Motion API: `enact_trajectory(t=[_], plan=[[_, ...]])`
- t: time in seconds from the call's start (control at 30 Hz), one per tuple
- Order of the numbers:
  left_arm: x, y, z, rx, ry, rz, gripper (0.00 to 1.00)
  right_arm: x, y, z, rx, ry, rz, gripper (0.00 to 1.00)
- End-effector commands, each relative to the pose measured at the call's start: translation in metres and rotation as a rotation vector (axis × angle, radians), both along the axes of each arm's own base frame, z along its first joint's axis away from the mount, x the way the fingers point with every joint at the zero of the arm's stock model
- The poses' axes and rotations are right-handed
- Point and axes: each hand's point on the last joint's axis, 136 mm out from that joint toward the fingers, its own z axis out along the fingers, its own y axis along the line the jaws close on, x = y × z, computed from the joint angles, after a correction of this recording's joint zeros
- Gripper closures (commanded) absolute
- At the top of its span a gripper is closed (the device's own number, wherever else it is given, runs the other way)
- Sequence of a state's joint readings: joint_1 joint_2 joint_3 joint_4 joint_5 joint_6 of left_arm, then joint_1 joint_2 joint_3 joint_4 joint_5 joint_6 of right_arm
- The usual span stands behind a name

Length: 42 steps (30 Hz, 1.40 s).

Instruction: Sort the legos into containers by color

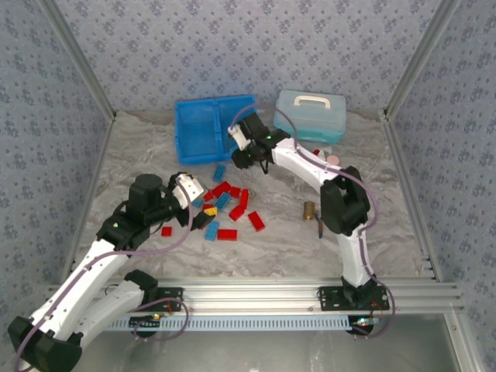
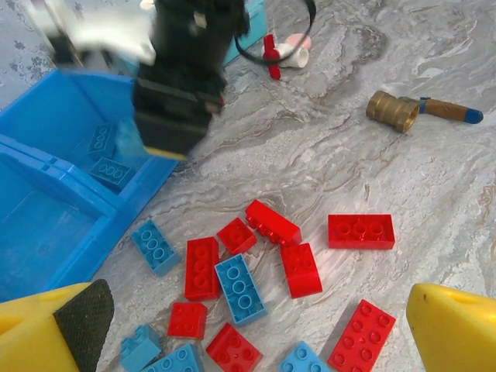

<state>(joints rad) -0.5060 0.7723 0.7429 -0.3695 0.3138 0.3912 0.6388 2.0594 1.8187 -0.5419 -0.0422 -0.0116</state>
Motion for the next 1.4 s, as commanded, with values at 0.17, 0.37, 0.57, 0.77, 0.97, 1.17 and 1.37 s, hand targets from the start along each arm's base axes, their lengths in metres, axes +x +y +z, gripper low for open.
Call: enact_trajectory(t=[0.17, 0.37, 0.57, 0.77, 0.97, 1.17, 1.37], plan=[[0.004, 0.010, 0.010, -0.011, -0.055, 0.060, 0.01, 0.066, 0.005, 0.027, 0.117, -0.110, -0.296, 0.69], [0.004, 0.010, 0.010, -0.009, -0.054, 0.060, 0.01, 0.103, 0.005, 0.001, 0.038, -0.103, -0.389, 0.69], [0.004, 0.009, 0.010, -0.011, -0.053, 0.055, 0.01, 0.123, -0.001, -0.023, 0.059, -0.081, -0.446, 0.69], [0.005, 0.009, 0.009, -0.011, -0.048, 0.054, 0.01, 0.125, 0.004, -0.052, 0.041, -0.043, -0.430, 0.68], [0.005, 0.008, 0.008, -0.008, -0.043, 0.053, 0.01, 0.128, 0.002, -0.070, 0.044, -0.015, -0.461, 0.66], [0.005, 0.008, 0.008, -0.011, -0.043, 0.053, 0.01, 0.127, -0.001, -0.087, 0.033, 0.010, -0.486, 0.63], [0.005, 0.008, 0.008, -0.011, -0.041, 0.051, 0.01, 0.126, 0.000, -0.076, 0.038, 0.010, -0.479, 0.51]])
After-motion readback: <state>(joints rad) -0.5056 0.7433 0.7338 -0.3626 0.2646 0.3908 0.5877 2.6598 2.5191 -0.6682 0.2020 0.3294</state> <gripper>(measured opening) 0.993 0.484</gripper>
